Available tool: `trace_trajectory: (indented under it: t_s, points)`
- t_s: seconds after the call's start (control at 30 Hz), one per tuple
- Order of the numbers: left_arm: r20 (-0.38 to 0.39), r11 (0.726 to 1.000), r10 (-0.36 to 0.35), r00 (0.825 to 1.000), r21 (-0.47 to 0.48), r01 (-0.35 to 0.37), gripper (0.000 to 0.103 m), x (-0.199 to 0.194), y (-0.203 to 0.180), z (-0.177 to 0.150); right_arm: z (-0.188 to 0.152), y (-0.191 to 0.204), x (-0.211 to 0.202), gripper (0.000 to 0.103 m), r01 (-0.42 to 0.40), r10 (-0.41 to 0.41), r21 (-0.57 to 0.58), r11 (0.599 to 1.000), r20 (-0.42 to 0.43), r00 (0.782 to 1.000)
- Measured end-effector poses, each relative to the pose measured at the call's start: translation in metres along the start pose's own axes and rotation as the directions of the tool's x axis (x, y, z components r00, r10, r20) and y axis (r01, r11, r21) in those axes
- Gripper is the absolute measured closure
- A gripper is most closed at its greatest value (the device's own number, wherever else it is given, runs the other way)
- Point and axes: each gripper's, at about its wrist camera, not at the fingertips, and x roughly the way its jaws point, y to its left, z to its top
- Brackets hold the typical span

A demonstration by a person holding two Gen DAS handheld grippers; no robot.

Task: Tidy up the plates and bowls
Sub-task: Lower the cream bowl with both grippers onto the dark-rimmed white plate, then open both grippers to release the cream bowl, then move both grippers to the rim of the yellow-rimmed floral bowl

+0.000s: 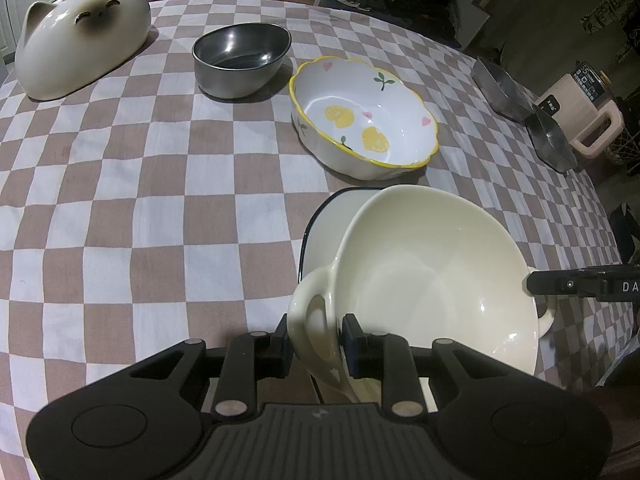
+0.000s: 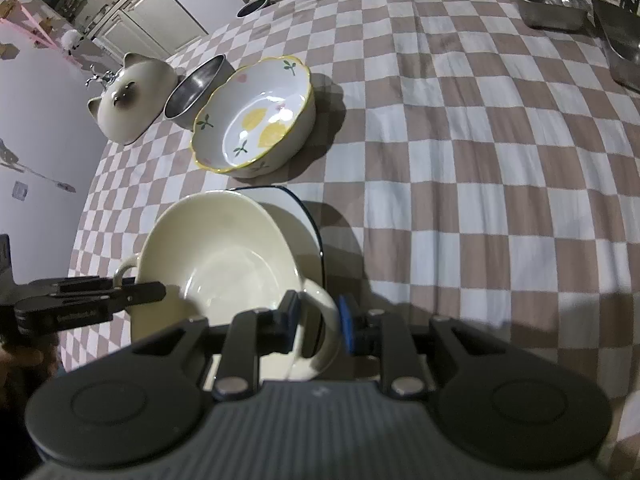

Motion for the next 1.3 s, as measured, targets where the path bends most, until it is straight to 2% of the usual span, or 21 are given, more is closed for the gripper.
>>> trace_trajectory:
  t_s: [0.13,0.17,0.2,0.27,0.37,0.53,0.67,0.8,1.0,1.1,1.23,1.27,1.3]
  points:
    - [0.001,1.000,0.008,1.000,0.010,-0.008,0.075,0.000,-0.001,0.000,-0.001,0.003,0.001,0.076,0.004,-0.004,-0.011,1.000,-0.003,1.000]
    - [-0.001,1.000,0.013,1.000,0.014,-0.013,0.071,0.000,-0.002,0.000,-0.001,0.005,0.002,0.073,0.019,-0.019,-0.026,0.999,-0.005,1.000]
    - [-0.007,1.000,0.021,1.000,0.019,-0.021,0.060,0.000,-0.002,-0.001,-0.002,0.007,0.003,0.066,0.039,-0.039,-0.046,0.998,-0.003,0.999]
    - [-0.019,0.999,0.034,0.999,0.025,-0.033,0.047,0.001,-0.002,-0.002,-0.004,0.015,0.006,0.057,0.090,-0.090,-0.103,0.991,0.012,0.996]
    - [-0.026,0.999,0.032,0.999,0.029,-0.031,0.031,0.001,-0.001,-0.003,-0.007,0.021,0.007,0.055,0.116,-0.113,-0.142,0.983,0.023,0.993]
    - [-0.022,0.999,0.038,0.999,0.014,-0.038,0.018,-0.002,0.002,-0.005,-0.009,0.022,0.012,0.041,0.151,-0.148,-0.159,0.976,0.025,0.989]
    - [-0.007,0.998,0.060,0.998,0.005,-0.060,0.001,-0.004,0.004,-0.005,-0.011,0.023,0.014,0.022,0.192,-0.189,-0.187,0.963,0.035,0.981]
    - [0.026,0.996,0.089,0.996,0.006,-0.089,0.000,-0.007,0.005,-0.002,-0.013,0.024,0.009,0.000,0.201,-0.189,-0.210,0.957,0.074,0.979]
    - [0.123,0.997,0.074,0.990,-0.023,-0.071,0.000,-0.019,0.005,0.008,-0.003,0.028,-0.003,0.000,0.184,-0.148,-0.202,0.962,0.180,0.973]
    - [0.196,0.995,0.103,0.975,-0.034,-0.098,0.000,-0.022,0.001,0.018,0.012,0.030,-0.003,0.000,0.195,-0.149,-0.184,0.963,0.237,0.960]
    - [0.280,0.995,0.093,0.956,-0.056,-0.080,0.000,-0.018,0.000,0.035,0.039,0.028,0.003,0.000,0.183,-0.141,-0.130,0.975,0.278,0.950]
    - [0.277,0.994,0.107,0.955,-0.061,-0.093,0.000,-0.014,-0.001,0.041,0.047,0.027,0.006,0.000,0.187,-0.149,-0.109,0.976,0.292,0.945]
    - [0.249,0.992,0.116,0.961,-0.067,-0.103,0.000,-0.009,-0.002,0.048,0.054,0.026,0.008,0.000,0.193,-0.158,-0.090,0.977,0.301,0.940]
